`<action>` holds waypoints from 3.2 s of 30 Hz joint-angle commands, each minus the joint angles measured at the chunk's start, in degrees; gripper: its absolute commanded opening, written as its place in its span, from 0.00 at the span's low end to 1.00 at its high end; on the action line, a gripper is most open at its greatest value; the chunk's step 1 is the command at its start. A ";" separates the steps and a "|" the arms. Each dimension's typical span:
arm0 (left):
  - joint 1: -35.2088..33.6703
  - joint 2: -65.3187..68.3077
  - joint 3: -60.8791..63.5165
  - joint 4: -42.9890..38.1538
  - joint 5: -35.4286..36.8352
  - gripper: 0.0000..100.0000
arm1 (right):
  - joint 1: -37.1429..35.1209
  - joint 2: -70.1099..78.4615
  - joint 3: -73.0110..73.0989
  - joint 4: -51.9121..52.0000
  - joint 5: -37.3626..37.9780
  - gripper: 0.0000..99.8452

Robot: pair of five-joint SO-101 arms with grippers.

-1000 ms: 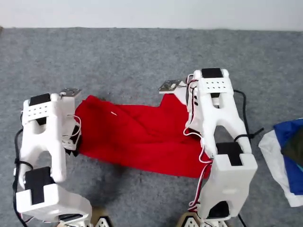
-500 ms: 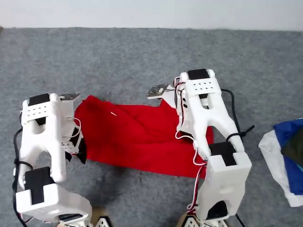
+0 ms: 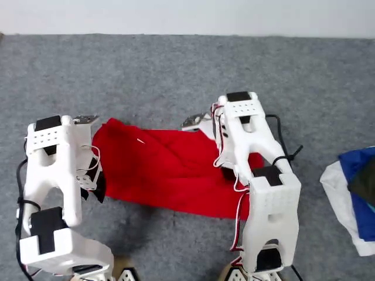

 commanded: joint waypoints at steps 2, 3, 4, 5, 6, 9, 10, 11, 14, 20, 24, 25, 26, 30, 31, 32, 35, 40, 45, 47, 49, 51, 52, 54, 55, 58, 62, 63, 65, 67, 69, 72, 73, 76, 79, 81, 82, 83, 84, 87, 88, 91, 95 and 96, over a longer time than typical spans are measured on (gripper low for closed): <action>0.00 -2.90 -1.71 1.05 0.00 0.13 | -0.04 0.57 -8.00 -0.22 4.31 0.39; 0.00 -2.90 -1.71 1.05 0.00 0.13 | 0.04 1.10 -9.05 -0.22 4.31 0.32; 0.00 -2.90 -1.71 1.05 0.00 0.13 | 0.13 1.63 -10.11 -0.22 4.31 0.23; 0.00 -2.90 -1.71 1.05 0.00 0.13 | 0.13 2.24 -10.90 -0.22 3.87 0.15; 0.00 -2.90 -1.71 1.05 0.00 0.13 | 0.22 2.95 -11.52 -0.22 3.34 0.07; 0.00 -2.90 -1.71 1.05 0.00 0.13 | 1.27 4.53 -12.31 -0.22 2.64 0.05; 0.00 -2.90 -1.71 1.05 0.00 0.13 | 1.71 4.79 -12.31 -0.57 2.73 0.05; 0.00 -2.90 -1.71 1.05 0.09 0.13 | 2.15 4.97 -12.31 -0.84 2.73 0.03; 0.00 -2.90 -1.71 1.05 0.09 0.13 | 3.21 4.88 -12.40 -0.92 2.73 0.01; 0.00 -2.90 -1.71 1.05 0.09 0.13 | 6.29 4.88 -16.62 0.66 2.73 0.01; 0.00 -2.73 -1.71 1.05 0.09 0.13 | 7.60 5.41 -20.48 1.27 2.73 0.01; 0.00 -2.64 -1.71 1.05 0.09 0.13 | 7.60 5.23 -20.92 1.27 2.73 0.01; 0.00 -2.55 -1.71 1.05 0.09 0.13 | 7.52 5.14 -21.36 1.27 2.73 0.01; 0.00 -2.64 -1.71 1.05 0.09 0.13 | 7.43 5.49 -23.30 0.75 2.73 0.01; 0.00 -2.73 -1.71 1.05 0.09 0.13 | 7.43 5.76 -23.91 0.31 2.64 0.01; 0.00 -2.81 -1.71 1.05 0.09 0.13 | 7.52 6.02 -24.53 -0.66 2.46 0.01; 0.00 -2.90 -1.71 1.76 0.09 0.13 | 7.60 7.78 -26.46 -1.89 2.46 0.01; 0.00 -2.73 -1.71 1.76 0.00 0.13 | 5.49 8.48 -27.08 4.09 1.85 0.08; 0.00 -2.46 -1.71 1.49 0.00 0.13 | 5.41 4.18 -26.81 4.00 -1.05 0.29; 0.00 -2.46 -1.71 1.49 0.00 0.13 | 4.97 2.59 -26.81 4.00 -0.97 0.31; 0.00 -2.46 -1.71 1.49 0.00 0.13 | 3.65 1.63 -26.64 4.00 -0.97 0.31; 0.00 -2.46 -1.71 1.49 0.00 0.13 | 2.07 1.01 -24.88 4.00 -1.05 0.31; 0.00 -2.46 -1.71 1.49 0.00 0.13 | 1.01 0.75 -23.82 4.00 -1.05 0.31; 0.00 -2.46 -1.71 1.58 0.00 0.13 | -0.92 -0.40 -20.92 4.00 -1.05 0.31; 0.00 -2.46 -1.71 1.58 0.00 0.13 | -1.98 -1.10 -19.52 4.00 -1.05 0.31; 0.00 -2.46 -1.71 1.76 0.00 0.13 | -4.88 -3.38 -15.21 4.00 -1.05 0.31; 0.00 -2.64 -1.71 1.76 0.00 0.13 | -6.55 -5.76 -11.60 3.91 -0.88 0.31; 0.00 -2.64 -1.71 1.76 0.00 0.13 | -6.55 -6.11 -11.16 3.91 -0.88 0.31; 0.00 -2.55 -1.71 1.76 0.00 0.13 | -6.55 -6.55 -10.29 3.91 -0.88 0.31; 0.00 -2.46 -1.71 1.76 0.09 0.13 | -6.55 -6.90 -8.97 3.91 -0.88 0.31; 0.00 -2.46 -1.71 1.76 0.09 0.13 | -6.64 -6.46 -7.82 3.74 -0.88 0.31; 0.00 -2.46 -1.71 1.76 0.09 0.13 | -6.64 -4.70 -6.42 1.80 -0.79 0.31; 0.00 -2.46 -1.71 1.76 0.09 0.13 | -6.64 -3.82 -6.33 1.01 -0.79 0.29; 0.00 -2.46 -1.71 1.76 0.09 0.13 | -6.81 -1.63 -6.33 -3.47 0.79 0.18; 0.00 -2.46 -1.71 1.76 0.09 0.13 | -6.46 -0.57 -6.33 -8.66 2.29 0.01; 0.00 -2.46 -1.71 1.76 0.09 0.13 | -6.37 -0.57 -6.33 -9.10 2.64 0.03; 0.00 -2.46 -1.71 1.76 0.09 0.13 | -6.20 -0.57 -6.33 -8.75 2.64 0.04; 0.00 -2.46 -1.71 1.76 0.09 0.13 | -6.02 -0.57 -6.33 -8.40 2.73 0.04; 0.00 -2.46 -1.63 1.76 0.09 0.13 | -5.85 -0.57 -6.33 -8.31 2.73 0.02; 0.00 -2.46 -1.63 1.76 0.09 0.13 | -4.44 -0.66 -6.33 -8.40 2.73 0.01; 0.00 -2.46 -1.63 1.76 0.09 0.13 | -3.91 -0.75 -6.42 -8.40 2.73 0.01; 0.00 -2.46 -1.63 1.85 0.09 0.13 | -2.07 -1.98 -6.42 -8.40 2.73 0.01; 0.00 -2.46 -0.04 1.76 0.09 0.13 | -0.48 -4.79 -6.42 -8.40 2.73 0.01; 0.00 -2.46 0.75 1.58 0.00 0.13 | -0.22 -5.85 -6.42 -8.40 2.73 0.01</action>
